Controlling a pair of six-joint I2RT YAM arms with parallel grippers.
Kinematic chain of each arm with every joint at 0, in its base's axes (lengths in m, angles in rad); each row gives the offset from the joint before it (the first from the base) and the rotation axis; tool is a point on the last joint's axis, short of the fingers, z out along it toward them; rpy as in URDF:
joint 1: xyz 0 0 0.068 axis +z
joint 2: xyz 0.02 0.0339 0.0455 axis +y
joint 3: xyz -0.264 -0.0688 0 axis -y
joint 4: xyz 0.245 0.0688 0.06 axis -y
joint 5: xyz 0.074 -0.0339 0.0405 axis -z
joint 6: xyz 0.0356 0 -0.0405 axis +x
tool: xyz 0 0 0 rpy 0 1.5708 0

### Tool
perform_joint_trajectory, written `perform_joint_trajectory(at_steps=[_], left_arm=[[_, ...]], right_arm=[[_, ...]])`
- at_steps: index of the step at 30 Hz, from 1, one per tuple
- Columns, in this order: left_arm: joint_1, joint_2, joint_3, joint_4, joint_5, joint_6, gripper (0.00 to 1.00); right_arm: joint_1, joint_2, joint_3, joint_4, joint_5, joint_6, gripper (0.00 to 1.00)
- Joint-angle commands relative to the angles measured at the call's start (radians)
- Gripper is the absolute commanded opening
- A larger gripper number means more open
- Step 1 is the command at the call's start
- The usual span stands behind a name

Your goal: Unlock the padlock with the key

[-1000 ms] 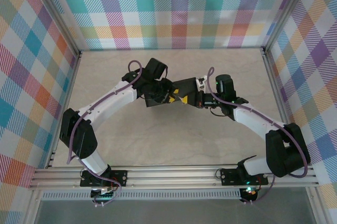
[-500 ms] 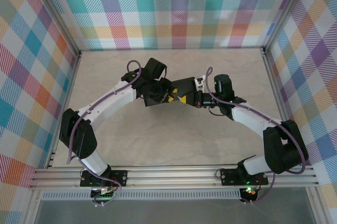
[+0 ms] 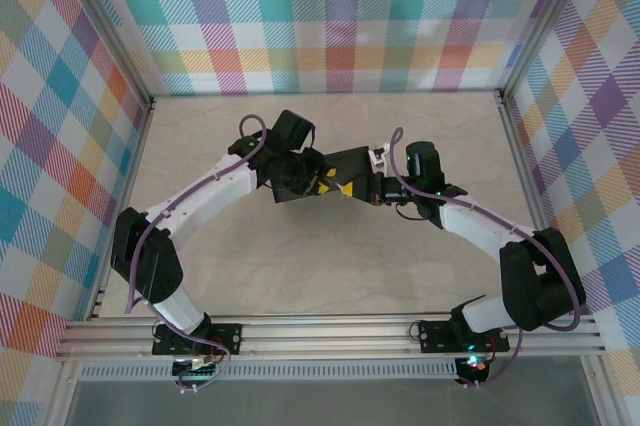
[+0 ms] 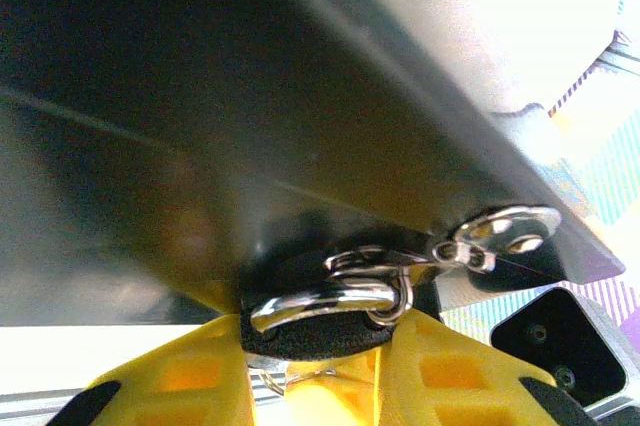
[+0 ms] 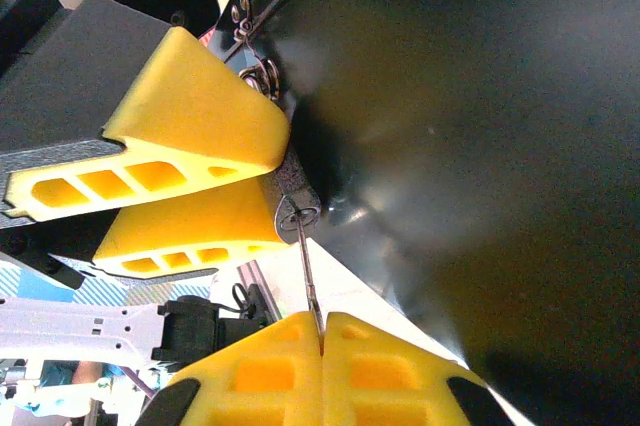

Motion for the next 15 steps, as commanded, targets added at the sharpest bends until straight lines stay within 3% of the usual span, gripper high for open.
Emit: perform_joint_trajectory(at_steps=[1, 15], left_arm=[[0.007, -0.073, 0.006, 0.084, 0.018, 0.013, 0.0], [0.018, -0.091, -0.014, 0.085, 0.034, 0.026, 0.0]], right_arm=[[0.016, -0.004, 0.014, 0.028, -0.051, -0.027, 0.0], [0.022, -0.009, 0.007, 0.039, -0.005, -0.014, 0.0]])
